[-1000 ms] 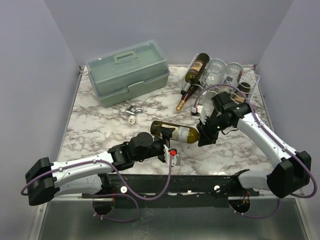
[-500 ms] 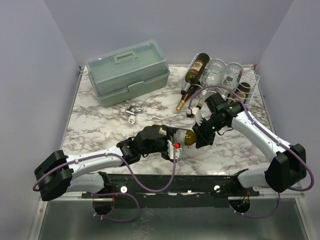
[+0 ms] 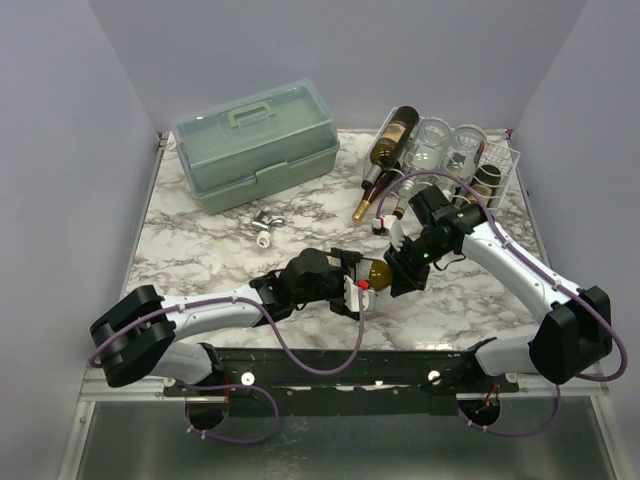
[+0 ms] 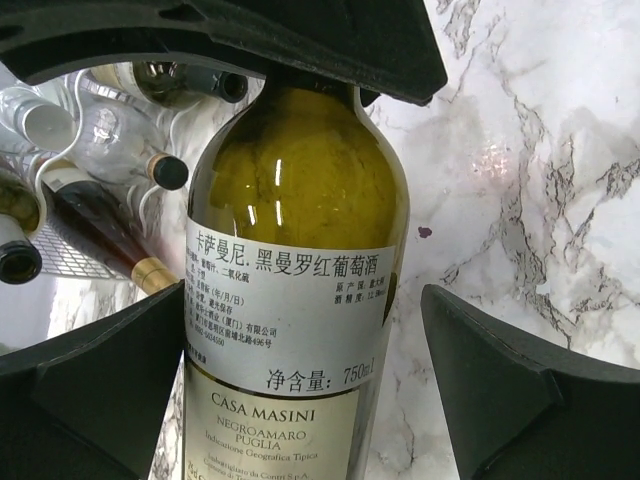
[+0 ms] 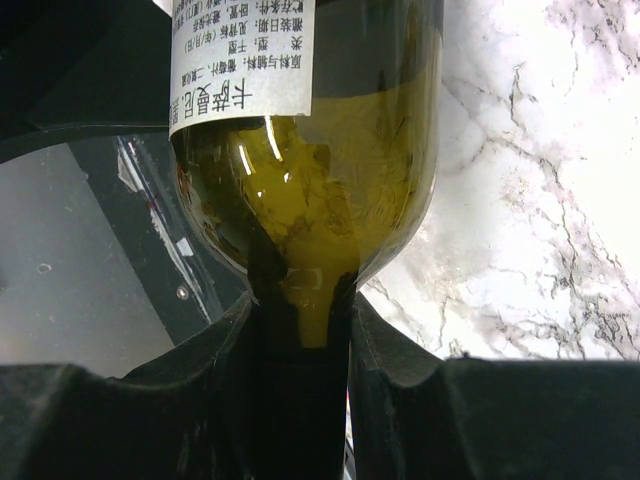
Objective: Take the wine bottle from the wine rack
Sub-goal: Place the wine bottle at the center of the board.
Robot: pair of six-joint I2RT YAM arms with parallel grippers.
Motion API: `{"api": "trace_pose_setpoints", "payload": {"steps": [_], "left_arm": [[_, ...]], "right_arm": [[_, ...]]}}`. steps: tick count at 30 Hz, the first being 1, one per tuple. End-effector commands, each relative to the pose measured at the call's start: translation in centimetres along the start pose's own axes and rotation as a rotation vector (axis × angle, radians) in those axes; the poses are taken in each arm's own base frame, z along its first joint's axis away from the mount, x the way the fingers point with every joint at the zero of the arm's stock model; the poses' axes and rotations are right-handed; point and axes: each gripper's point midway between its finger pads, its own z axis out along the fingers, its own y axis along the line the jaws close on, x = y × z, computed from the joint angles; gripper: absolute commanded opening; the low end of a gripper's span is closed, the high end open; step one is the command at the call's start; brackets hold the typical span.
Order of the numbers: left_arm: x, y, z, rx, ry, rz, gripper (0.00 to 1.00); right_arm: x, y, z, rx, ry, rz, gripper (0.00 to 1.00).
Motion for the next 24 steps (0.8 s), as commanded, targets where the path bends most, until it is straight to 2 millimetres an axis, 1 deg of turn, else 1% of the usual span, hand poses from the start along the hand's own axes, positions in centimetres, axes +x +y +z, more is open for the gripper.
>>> {"api": "trace_pose_setpoints", "payload": {"steps": [1, 9, 11, 14, 20, 22, 23, 24], "left_arm": [[-0.3, 1.3, 0.8, -0.036, -0.003, 0.014, 0.99], [0.7, 1.5, 1.5, -0.049, 0.039, 0.018, 0.94], [0.9, 1.6, 1.6, -0.054, 0.050, 0.021, 0.90], [1.3, 1.7, 1.7, -0.058, 0.066, 0.027, 0.82], [1.8, 1.6, 1.7, -0.062, 0.086, 0.040, 0.76], [1.8, 1.6, 1.8, -0.058, 0.085, 0.042, 0.71], [1.7, 1.6, 1.8, -0.059, 0.083, 0.044, 0.67], [1.7, 1.6, 1.9, -0.056, 0.082, 0.043, 0.60]], "right_arm": [[-2.1, 0.8, 0.1, -0.052, -0.091, -0.057, 0.00], [-1.9, 0.9, 0.3, -0.059, -0.087, -0.054, 0.00], [-1.9, 0.8, 0.3, -0.059, -0.087, -0.051, 0.00], [-1.8, 0.9, 0.4, -0.062, -0.084, -0.050, 0.00], [-1.8, 0.9, 0.5, -0.071, -0.082, -0.044, 0.00], [-1.7, 0.9, 0.6, -0.073, -0.079, -0.043, 0.00], [-1.7, 0.9, 0.7, -0.074, -0.077, -0.041, 0.00], [-1.6, 0.9, 0.8, -0.077, -0.075, -0.038, 0.00]]}}
